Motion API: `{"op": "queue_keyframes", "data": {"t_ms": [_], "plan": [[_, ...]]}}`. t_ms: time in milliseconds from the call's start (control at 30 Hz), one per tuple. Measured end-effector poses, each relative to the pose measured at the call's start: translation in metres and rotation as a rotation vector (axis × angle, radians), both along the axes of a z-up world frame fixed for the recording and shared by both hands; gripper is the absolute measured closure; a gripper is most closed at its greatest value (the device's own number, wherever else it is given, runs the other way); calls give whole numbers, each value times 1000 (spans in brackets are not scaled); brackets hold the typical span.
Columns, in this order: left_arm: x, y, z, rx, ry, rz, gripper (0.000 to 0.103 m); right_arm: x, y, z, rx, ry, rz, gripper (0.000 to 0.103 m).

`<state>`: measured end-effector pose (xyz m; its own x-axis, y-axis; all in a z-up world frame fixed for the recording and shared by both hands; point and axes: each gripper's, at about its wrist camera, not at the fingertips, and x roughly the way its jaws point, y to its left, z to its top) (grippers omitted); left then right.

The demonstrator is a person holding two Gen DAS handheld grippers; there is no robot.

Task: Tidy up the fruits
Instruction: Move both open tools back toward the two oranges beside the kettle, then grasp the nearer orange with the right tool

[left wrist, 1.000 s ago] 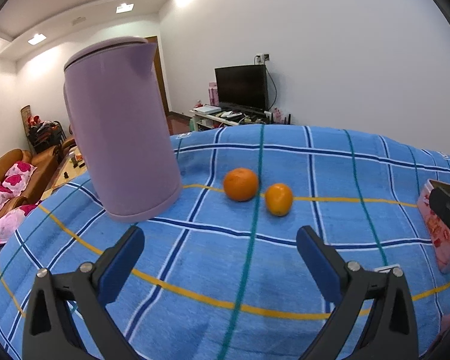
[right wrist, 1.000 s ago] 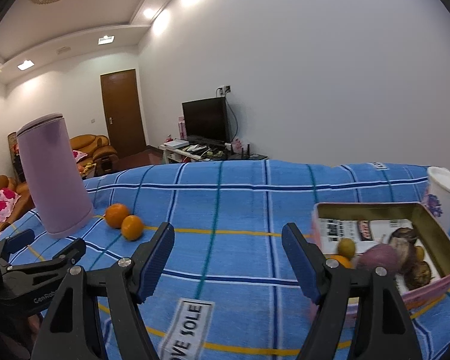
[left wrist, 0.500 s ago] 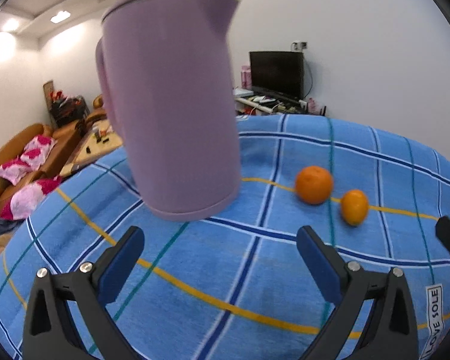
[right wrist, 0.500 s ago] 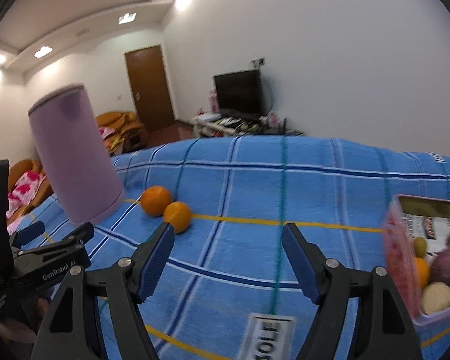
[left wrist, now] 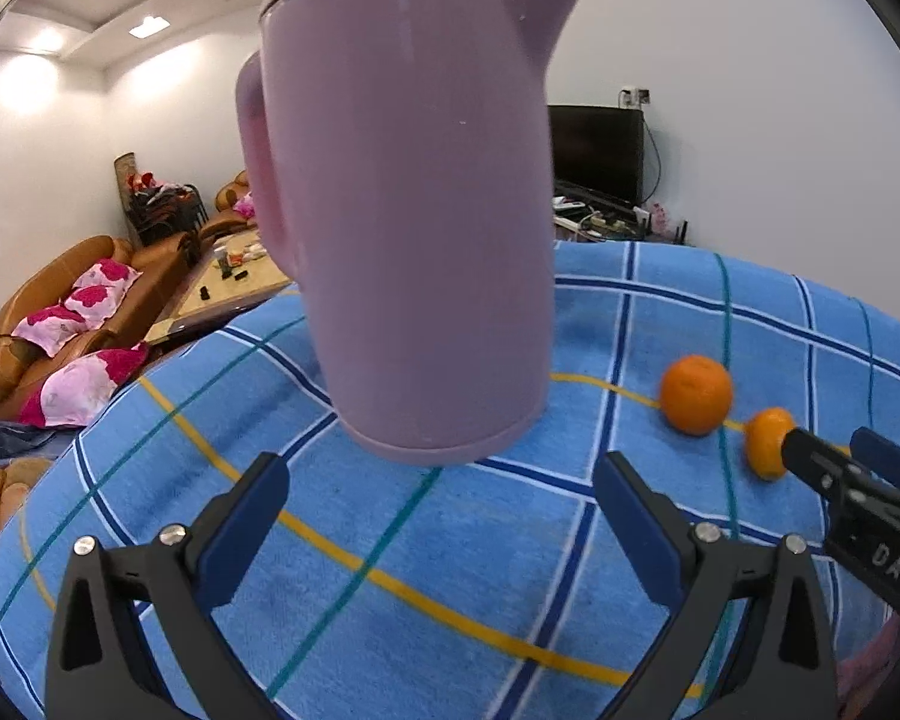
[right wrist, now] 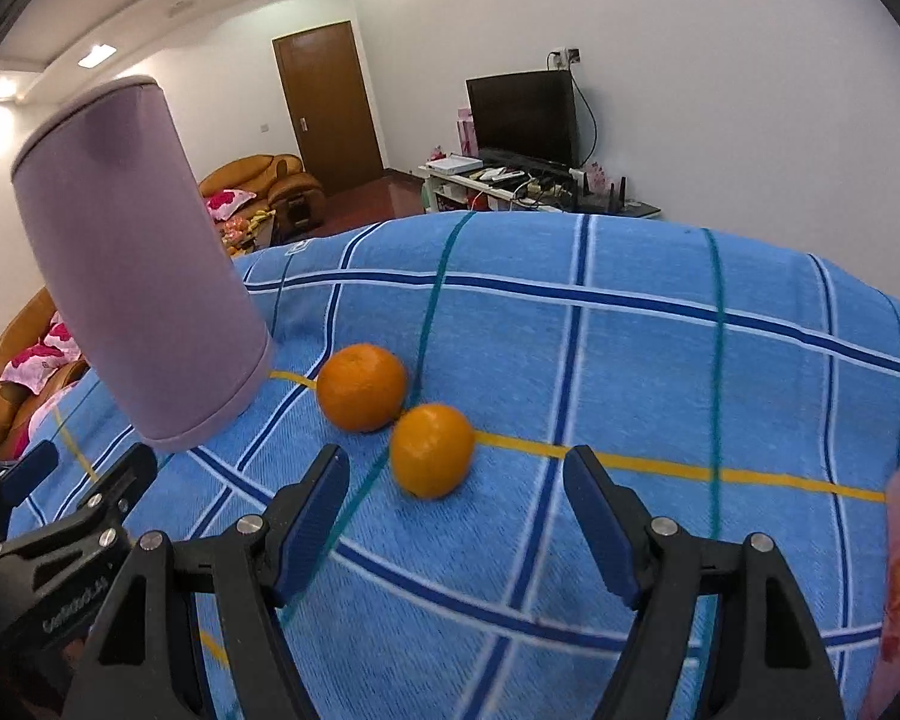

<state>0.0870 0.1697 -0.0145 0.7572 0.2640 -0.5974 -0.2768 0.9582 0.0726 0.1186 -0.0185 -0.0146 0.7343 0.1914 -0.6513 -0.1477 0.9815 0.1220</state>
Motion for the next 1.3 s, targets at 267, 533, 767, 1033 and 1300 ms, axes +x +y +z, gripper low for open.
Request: {"op": "queue_keyframes", "data": {"t_ms": [267,533,767,1033,1300], "plan": [[3,2,-2,-12,13,-9,0,17,20,-4,-40,22,2,34],[4,-1,-2,-3,17,-17,0,37,25,-16,-63,102,-4,47],[5,-2,-2,2,21,-19,0,46,26,-22,-78,152,-13,54],[4,-2,-3,2,18,-27,0,49,34,-21,-142,152,-21,65],[3,-2,-3,-4,18,-37,0,21,22,-3,-119,32,-48,65]]}}
